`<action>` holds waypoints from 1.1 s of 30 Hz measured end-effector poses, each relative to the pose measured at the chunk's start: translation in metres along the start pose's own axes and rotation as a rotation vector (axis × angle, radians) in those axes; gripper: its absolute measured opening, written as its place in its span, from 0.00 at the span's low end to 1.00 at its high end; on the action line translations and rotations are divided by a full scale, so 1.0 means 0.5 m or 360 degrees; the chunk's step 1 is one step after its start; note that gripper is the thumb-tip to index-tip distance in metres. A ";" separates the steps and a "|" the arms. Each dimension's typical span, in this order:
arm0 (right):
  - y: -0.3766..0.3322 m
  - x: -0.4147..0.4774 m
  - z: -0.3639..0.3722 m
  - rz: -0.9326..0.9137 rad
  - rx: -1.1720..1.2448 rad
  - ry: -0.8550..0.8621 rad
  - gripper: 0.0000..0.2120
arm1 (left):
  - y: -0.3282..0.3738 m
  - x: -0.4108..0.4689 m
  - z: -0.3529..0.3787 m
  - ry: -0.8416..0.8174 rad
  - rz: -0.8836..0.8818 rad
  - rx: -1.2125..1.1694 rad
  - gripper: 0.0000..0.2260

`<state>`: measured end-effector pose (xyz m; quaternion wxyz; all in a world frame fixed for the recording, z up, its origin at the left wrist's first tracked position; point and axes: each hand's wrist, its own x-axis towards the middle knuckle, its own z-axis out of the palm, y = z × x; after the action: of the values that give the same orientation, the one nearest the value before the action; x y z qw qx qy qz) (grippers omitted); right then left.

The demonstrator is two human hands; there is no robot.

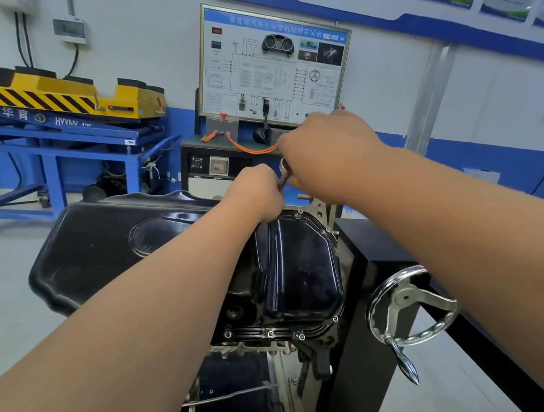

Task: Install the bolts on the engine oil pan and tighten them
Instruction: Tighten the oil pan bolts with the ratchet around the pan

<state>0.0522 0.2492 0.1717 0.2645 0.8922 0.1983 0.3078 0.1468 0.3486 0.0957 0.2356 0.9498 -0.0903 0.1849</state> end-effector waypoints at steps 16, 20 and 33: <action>0.018 0.009 0.012 -0.0116 0.0013 0.0089 0.09 | -0.005 0.005 -0.001 0.0044 -0.0002 -0.0007 0.05; 0.006 0.009 0.014 -0.0086 -0.0065 0.0155 0.09 | -0.010 0.005 -0.005 0.0017 -0.0006 -0.0040 0.08; 0.019 0.008 0.032 0.0241 0.0374 0.0064 0.21 | -0.006 -0.002 -0.010 -0.0073 -0.0030 -0.0317 0.06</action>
<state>0.0675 0.2382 0.1686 0.1302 0.9231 0.1702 0.3194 0.1452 0.3538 0.0982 0.3285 0.9265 -0.1045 0.1511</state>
